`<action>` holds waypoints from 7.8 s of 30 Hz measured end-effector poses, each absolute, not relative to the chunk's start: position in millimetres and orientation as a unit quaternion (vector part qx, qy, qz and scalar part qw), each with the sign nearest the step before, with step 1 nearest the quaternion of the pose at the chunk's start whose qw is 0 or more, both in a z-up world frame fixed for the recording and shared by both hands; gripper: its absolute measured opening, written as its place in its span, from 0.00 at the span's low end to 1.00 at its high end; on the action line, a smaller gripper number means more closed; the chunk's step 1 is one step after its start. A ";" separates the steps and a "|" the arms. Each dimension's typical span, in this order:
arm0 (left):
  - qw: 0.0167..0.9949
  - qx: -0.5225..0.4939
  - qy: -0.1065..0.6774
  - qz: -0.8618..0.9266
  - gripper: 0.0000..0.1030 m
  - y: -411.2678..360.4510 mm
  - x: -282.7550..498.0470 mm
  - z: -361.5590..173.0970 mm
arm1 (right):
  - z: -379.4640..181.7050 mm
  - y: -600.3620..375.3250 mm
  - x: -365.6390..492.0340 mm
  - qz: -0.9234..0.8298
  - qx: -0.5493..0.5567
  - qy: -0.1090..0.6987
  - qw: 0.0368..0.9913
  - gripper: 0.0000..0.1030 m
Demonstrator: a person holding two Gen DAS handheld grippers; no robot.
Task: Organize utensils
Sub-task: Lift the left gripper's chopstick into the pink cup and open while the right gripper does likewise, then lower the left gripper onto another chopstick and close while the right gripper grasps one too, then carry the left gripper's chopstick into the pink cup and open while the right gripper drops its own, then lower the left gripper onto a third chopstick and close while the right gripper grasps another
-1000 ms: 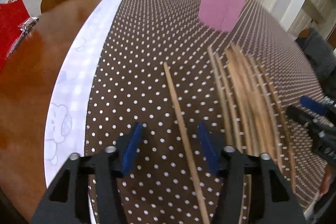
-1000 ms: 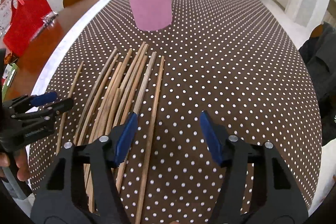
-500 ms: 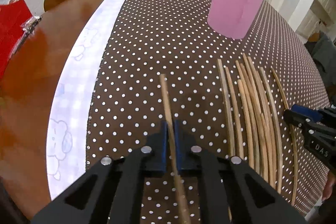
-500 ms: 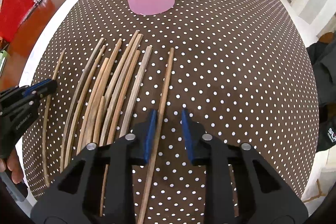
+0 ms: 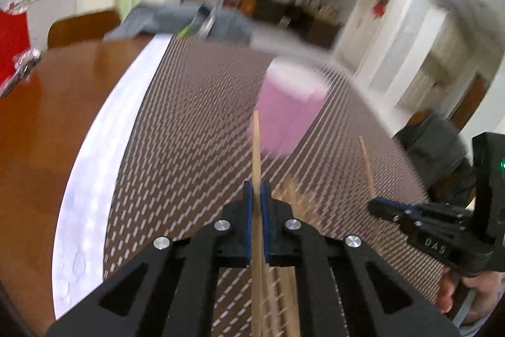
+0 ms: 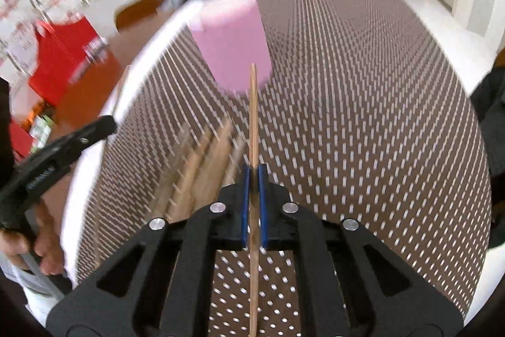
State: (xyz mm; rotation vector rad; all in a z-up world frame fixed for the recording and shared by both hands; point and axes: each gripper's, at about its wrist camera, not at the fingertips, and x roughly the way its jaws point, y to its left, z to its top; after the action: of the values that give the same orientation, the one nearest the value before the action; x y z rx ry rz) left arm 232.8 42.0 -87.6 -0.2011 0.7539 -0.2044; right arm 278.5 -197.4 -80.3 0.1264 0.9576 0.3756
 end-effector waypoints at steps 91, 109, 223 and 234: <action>0.860 0.030 0.499 -0.103 0.56 14.0 222.0 -133.4 | -121.1 -156.5 227.0 0.159 0.045 0.503 0.849 0.45; 0.835 0.012 0.544 -0.083 0.41 17.1 239.3 -159.7 | -137.2 -138.6 238.6 0.150 0.033 0.540 0.828 0.44; 0.993 -0.065 0.089 -0.038 0.51 17.5 308.3 -29.2 | -28.9 -141.9 316.4 0.128 0.131 0.113 0.977 0.07; 0.995 -0.052 0.087 -0.022 0.53 25.9 272.6 -17.4 | -23.0 -145.7 285.2 0.103 0.119 0.109 0.982 0.45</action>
State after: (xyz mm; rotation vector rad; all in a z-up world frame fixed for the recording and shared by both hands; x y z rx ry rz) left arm 272.6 25.9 -17.4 -0.1041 0.1739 -0.0438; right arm 285.2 -145.7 -23.0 0.2390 0.2184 0.2071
